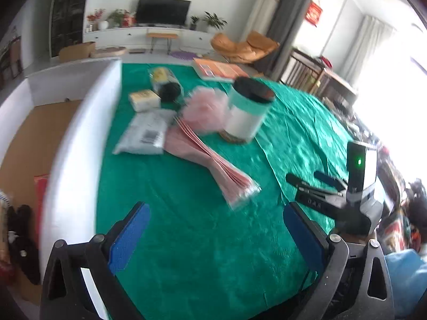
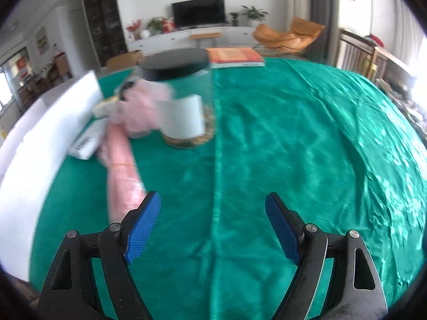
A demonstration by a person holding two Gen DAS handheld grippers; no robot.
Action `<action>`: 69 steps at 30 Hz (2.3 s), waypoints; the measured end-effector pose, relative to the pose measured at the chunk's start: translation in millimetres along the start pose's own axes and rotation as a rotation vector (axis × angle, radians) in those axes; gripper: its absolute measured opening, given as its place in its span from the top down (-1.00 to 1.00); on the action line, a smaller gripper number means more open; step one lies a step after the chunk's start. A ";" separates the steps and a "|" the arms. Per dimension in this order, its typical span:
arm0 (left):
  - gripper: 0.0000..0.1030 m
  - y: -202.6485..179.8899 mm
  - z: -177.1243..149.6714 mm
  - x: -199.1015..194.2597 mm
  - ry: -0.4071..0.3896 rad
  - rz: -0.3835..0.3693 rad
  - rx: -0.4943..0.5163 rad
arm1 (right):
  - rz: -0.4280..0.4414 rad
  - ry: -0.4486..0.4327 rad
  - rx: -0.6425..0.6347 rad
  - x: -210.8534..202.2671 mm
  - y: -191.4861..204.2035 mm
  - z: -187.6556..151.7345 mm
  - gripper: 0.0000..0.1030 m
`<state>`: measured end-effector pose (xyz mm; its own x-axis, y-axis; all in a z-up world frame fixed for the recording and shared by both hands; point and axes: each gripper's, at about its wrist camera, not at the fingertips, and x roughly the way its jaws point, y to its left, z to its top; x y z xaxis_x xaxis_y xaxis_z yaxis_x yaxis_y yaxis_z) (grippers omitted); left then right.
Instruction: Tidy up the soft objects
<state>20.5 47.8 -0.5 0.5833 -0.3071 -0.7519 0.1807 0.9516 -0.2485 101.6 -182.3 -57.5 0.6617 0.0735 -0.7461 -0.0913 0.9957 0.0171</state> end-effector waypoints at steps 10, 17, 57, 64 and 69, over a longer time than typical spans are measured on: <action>-0.93 26.3 -12.8 71.7 0.048 0.170 0.019 | -0.038 0.062 0.055 22.8 -37.8 -8.1 -0.64; -0.98 33.1 -20.9 91.2 0.051 0.264 0.078 | -0.035 0.066 0.048 23.5 -28.7 -14.3 -0.70; -1.00 32.3 -18.9 94.4 0.047 0.264 0.074 | -0.030 0.069 0.043 24.8 -25.3 -15.6 -0.76; -1.00 31.9 -18.9 94.5 0.047 0.264 0.074 | -0.029 0.068 0.043 24.8 -25.3 -15.6 -0.76; -1.00 32.3 -18.8 94.5 0.047 0.264 0.074 | -0.029 0.068 0.043 24.8 -25.3 -15.6 -0.76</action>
<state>66.5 49.4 -91.0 0.5806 -0.0468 -0.8128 0.0854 0.9963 0.0037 108.8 -206.5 -86.8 0.6114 0.0417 -0.7902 -0.0400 0.9990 0.0218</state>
